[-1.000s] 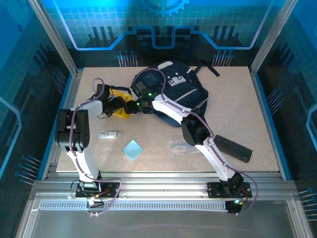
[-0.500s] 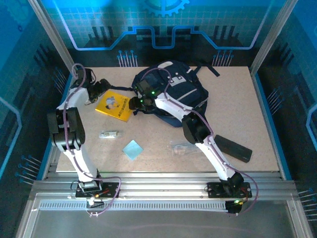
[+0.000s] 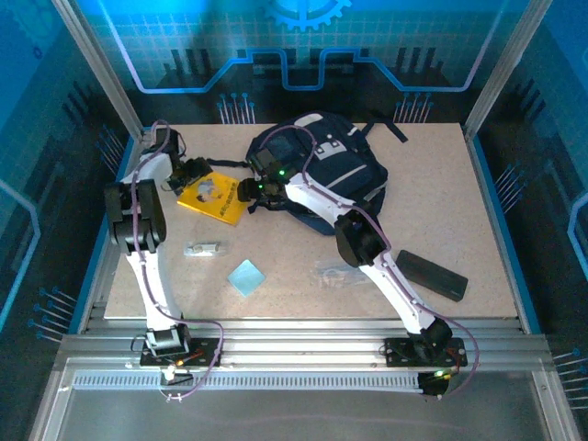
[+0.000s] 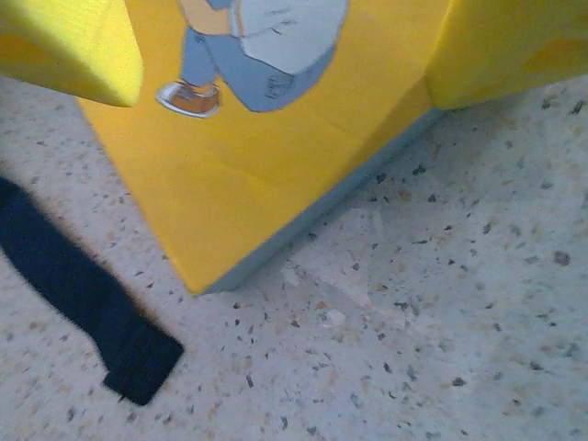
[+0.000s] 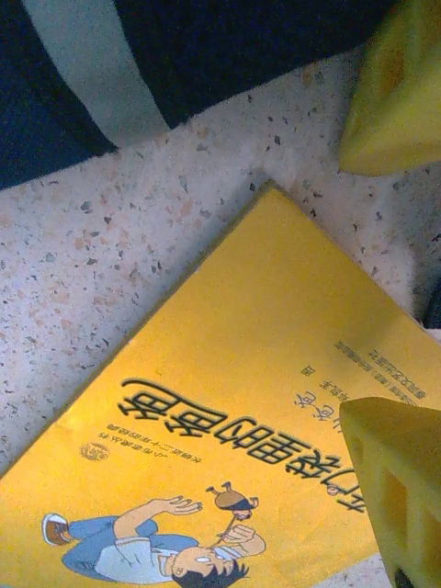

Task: Pack the student bag

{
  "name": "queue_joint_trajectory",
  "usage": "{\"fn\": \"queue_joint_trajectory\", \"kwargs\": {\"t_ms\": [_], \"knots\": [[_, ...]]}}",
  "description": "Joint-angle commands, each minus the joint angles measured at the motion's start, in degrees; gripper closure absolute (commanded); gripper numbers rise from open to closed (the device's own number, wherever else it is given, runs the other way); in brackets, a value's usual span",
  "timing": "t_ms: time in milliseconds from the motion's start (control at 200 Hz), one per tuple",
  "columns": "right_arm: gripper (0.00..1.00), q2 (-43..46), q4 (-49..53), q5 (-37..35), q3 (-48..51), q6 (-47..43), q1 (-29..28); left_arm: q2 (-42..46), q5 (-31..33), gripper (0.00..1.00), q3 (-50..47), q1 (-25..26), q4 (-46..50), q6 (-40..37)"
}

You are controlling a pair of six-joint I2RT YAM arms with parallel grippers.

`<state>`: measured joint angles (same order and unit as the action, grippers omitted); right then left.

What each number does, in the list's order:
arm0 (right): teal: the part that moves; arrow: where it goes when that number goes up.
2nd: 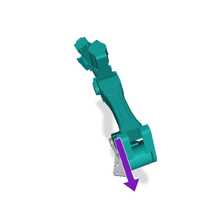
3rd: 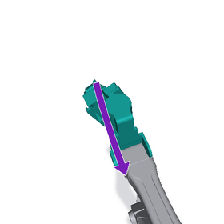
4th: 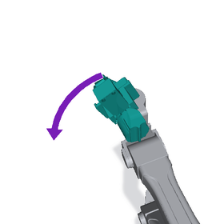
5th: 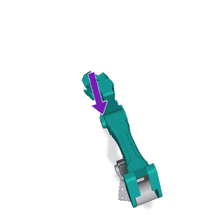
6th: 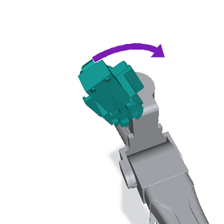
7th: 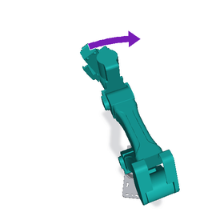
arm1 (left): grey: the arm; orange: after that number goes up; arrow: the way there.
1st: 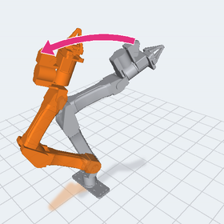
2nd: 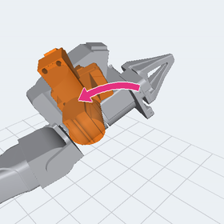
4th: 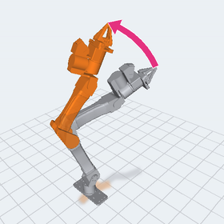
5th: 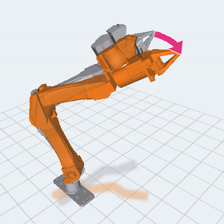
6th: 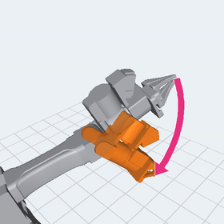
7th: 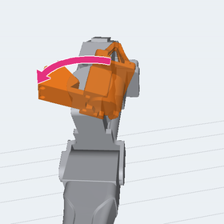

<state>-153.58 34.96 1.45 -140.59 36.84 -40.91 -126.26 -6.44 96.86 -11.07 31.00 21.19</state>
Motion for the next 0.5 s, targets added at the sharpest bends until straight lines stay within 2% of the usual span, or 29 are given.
{"fn": "queue_joint_trajectory", "kwargs": {"t_ms": [0,230,385,495], "knots": [[0.29,2.1,2.8,-6.3,1.5,-3.4,2.2,-3.9,-0.1,0.19,2.1,3.0,8.5,-6.3],[0.24,5.3,3.9,-3.8,3.7,-7.8,4.4,-4.6,0.1,0.22,2.6,7.5,10.6,-12.7],[0.23,11.2,0.6,-4.7,11.7,-11.5,4.8,-4.3,-1.6,0.23,2.7,10.0,11.4,-16.1],[0.23,12.2,0.5,-3.8,13.2,-13.8,5.0,-3.8,-2.7,0.24,2.6,11.6,10.8,-17.0]]}}
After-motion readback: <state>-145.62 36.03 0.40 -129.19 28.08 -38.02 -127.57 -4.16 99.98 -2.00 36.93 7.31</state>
